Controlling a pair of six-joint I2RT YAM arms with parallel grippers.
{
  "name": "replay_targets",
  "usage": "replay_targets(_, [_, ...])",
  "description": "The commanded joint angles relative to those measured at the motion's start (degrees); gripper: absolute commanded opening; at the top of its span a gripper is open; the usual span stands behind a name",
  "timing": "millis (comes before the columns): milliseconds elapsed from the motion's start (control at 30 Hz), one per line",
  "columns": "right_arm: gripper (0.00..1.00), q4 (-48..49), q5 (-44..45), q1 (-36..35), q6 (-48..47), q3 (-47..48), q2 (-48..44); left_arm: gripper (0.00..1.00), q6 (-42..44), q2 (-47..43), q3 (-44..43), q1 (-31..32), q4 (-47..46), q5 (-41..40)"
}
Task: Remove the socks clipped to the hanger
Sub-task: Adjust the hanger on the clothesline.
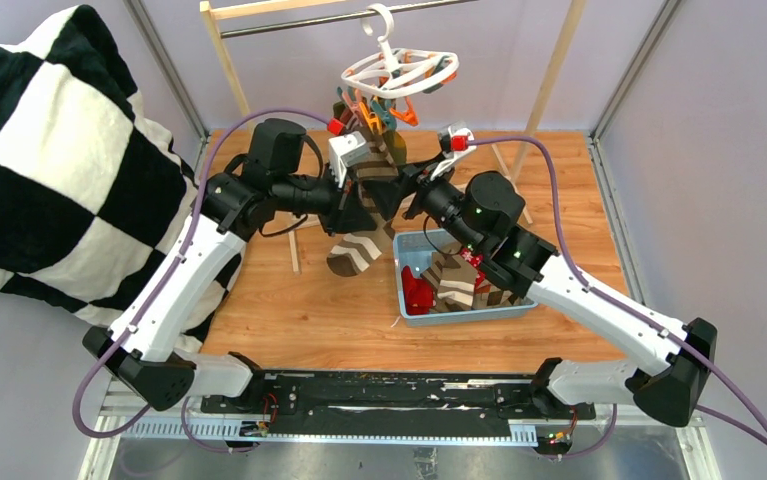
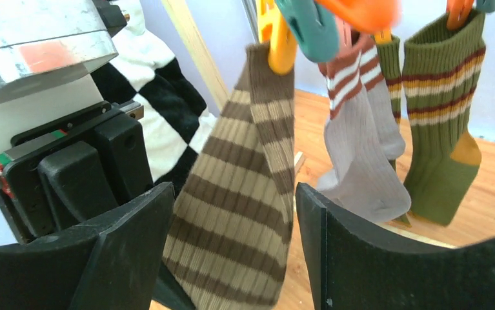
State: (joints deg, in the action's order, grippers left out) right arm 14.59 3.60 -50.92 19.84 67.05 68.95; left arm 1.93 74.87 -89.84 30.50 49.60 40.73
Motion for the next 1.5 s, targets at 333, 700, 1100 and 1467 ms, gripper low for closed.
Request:
replay_targets(333, [0.11,0.8,3.65,1.11,-6.95,10.29,1.92,0.0,-1.54,-0.13,-4.24,4.51,-0.56,-0.3])
replay_targets(700, [0.0,-3.67,3.78,4.87,-5.16,6.08,-5.77,0.0,0.42,-1.96,-1.89,4.49,-0.32,-2.67])
replay_targets(1100, [0.66,-11.25,10.41,-1.09,-10.82,12.85,-3.49,0.0,1.75,-3.15,0.49,4.5,-0.37,-5.4])
replay_targets(1467, [0.79,-14.13,12.26,-4.58,-12.76,30.38,10.57,0.0,3.25,-4.18,2.22,4.5,-0.39,-4.27])
